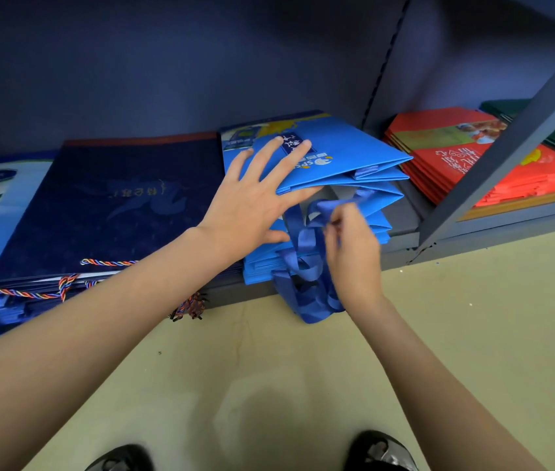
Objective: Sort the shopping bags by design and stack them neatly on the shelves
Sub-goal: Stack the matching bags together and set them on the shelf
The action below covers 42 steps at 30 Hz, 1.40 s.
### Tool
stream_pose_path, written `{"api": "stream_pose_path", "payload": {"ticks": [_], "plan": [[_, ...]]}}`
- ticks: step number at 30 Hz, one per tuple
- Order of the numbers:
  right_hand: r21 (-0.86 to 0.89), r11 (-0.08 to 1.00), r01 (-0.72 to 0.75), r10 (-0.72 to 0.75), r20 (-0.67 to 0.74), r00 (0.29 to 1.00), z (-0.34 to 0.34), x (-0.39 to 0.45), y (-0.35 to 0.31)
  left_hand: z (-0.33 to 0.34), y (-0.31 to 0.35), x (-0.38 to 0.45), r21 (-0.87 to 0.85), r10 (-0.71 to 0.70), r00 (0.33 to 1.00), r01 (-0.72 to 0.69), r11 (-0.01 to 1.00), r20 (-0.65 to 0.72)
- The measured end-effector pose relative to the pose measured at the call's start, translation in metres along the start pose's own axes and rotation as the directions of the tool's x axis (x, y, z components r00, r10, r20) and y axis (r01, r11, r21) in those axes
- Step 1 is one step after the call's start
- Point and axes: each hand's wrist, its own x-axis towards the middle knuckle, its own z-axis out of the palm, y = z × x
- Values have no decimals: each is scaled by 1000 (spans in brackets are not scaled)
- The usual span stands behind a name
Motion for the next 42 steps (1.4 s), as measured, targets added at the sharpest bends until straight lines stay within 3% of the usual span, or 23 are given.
{"api": "stream_pose_path", "payload": {"ticks": [2, 4, 6, 9, 12, 15, 19, 20, 23, 25, 27, 28, 29, 31, 32, 33, 34, 36, 38, 40, 42], "plan": [[-246, 957, 152, -115, 158, 981, 14, 0, 11, 1, 0, 0, 11, 7, 1000, -6, 1000, -8], [-302, 914, 272, -218, 203, 955, 18, 0, 15, 2, -1, 0, 12, 7, 1000, -7, 1000, -13], [-376, 887, 269, -238, 128, 963, 4, -1, 13, 2, -2, 1, 5, 4, 1000, -4, 1000, -13], [-293, 912, 286, -329, -107, 938, -24, -12, 13, 1, -3, 0, 20, 0, 1000, 1, 1000, -25], [-225, 926, 305, -338, -131, 932, -41, -26, 15, 1, -2, 0, 17, 7, 1000, -7, 1000, -25], [-225, 876, 427, -427, 50, 903, -38, -37, 23, 1, -2, -1, 25, 13, 999, -12, 1000, -32], [-177, 863, 473, -379, 390, 839, -23, -30, 36, 2, -1, -1, 18, 21, 999, -21, 1000, -31], [-261, 803, 536, -408, 415, 813, -17, -25, 36, 3, -2, -1, 19, 23, 999, -23, 1000, -33], [-474, 471, 744, -543, 508, 668, -3, -2, 43, 3, -3, -3, 41, 37, 999, -35, 999, -38], [-532, 445, 720, -598, 423, 681, 0, 10, 46, 3, -4, -4, 42, 39, 999, -37, 998, -33], [-497, 564, 659, -622, 270, 735, -1, 17, 48, 1, -5, -5, 47, 32, 999, -31, 998, -15], [-410, 686, 601, -570, 211, 794, -3, 17, 42, 1, -5, -5, 48, 32, 999, -32, 998, -6], [-291, 815, 501, -486, 129, 865, -4, 16, 35, 2, -4, -6, 43, 32, 999, -32, 999, 1], [34, 990, 137, -136, -25, 990, -1, 13, 20, 1, -4, -5, 34, 31, 1000, -30, 999, -3], [242, 968, -60, 63, -3, 998, 3, 10, 10, 1, -4, -4, 28, 28, 1000, -28, 999, -9], [403, 900, -167, 169, 31, 985, 8, 7, 1, 0, -3, -2, 24, 24, 1000, -24, 999, -18], [471, 865, -171, 170, 44, 984, 14, 5, -6, 0, -3, -1, 23, 20, 999, -20, 1000, -26], [297, 955, 9, -32, 70, 997, 26, 3, -13, 0, -2, 1, 27, 14, 999, -13, 1000, -34], [-14, 983, 184, -176, 224, 959, 37, 10, -7, 1, -2, 0, 19, 17, 999, -16, 1000, -29], [-236, 946, 224, -110, 415, 903, 36, 19, -4, 2, -2, -2, 10, 28, 999, -28, 1000, -19], [-405, 885, 229, -20, 459, 888, 28, 22, -4, 2, -2, -3, 32, 33, 999, -32, 999, -18]]}}
